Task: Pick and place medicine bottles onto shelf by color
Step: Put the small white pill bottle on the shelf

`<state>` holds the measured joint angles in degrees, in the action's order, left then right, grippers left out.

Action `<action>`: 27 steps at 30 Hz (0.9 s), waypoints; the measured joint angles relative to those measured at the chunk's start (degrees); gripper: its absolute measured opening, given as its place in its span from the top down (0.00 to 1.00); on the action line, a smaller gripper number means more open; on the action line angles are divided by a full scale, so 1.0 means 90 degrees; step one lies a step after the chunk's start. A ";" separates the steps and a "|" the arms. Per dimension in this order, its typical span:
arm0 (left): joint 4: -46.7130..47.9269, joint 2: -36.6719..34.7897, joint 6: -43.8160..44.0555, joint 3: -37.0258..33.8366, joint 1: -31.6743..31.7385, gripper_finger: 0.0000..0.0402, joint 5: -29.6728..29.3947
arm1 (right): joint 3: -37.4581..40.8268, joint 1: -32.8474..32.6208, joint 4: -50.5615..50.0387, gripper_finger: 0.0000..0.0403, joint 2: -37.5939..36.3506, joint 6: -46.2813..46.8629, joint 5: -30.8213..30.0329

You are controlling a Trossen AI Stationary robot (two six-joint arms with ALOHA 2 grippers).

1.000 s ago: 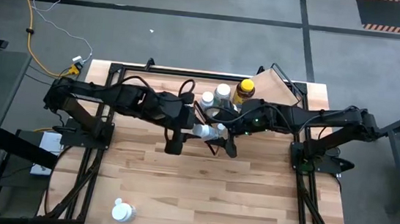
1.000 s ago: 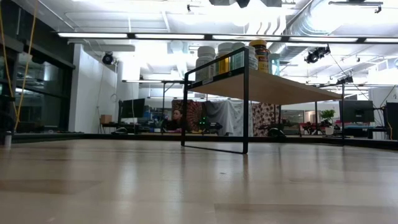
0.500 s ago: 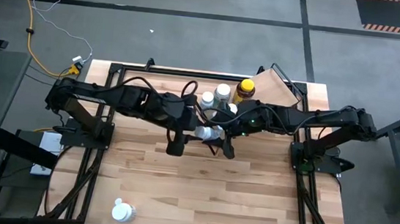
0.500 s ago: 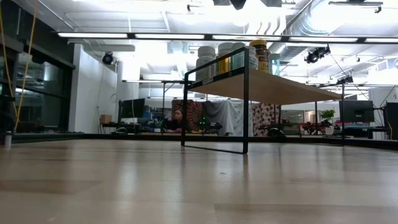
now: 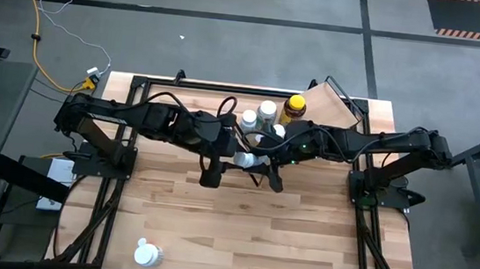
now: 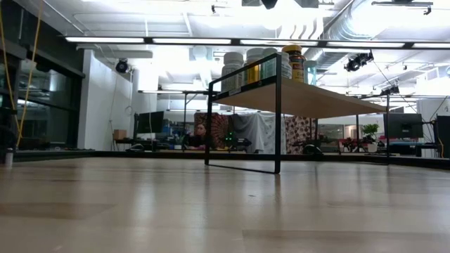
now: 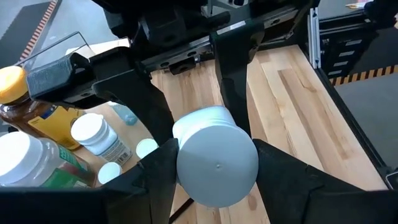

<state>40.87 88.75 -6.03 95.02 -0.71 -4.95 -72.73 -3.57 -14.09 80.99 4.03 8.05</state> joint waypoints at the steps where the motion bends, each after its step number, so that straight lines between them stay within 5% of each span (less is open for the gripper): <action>1: -0.0009 0.0000 0.0005 0.0000 0.0002 0.54 0.0000 | 0.0000 0.0000 -0.0002 0.61 -0.0002 -0.0002 0.0000; 10: -0.0005 -0.0083 0.0483 0.0004 0.0164 0.41 0.0580 | 0.0002 0.0071 -0.0344 0.60 -0.0132 -0.0071 -0.0029; 20: 0.0880 -0.0928 0.0987 0.0326 0.0469 0.40 0.0267 | 0.0069 0.0359 -0.3043 0.60 -0.1345 -0.0118 -0.0510; 27: -0.0305 -0.2097 0.1456 -0.0838 0.0575 0.40 -0.0348 | 0.1707 0.0340 -0.2601 0.60 -0.3067 0.1218 -0.0754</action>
<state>38.13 69.87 7.07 87.48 4.47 -8.09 -57.36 -0.52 -37.50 53.39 14.99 1.27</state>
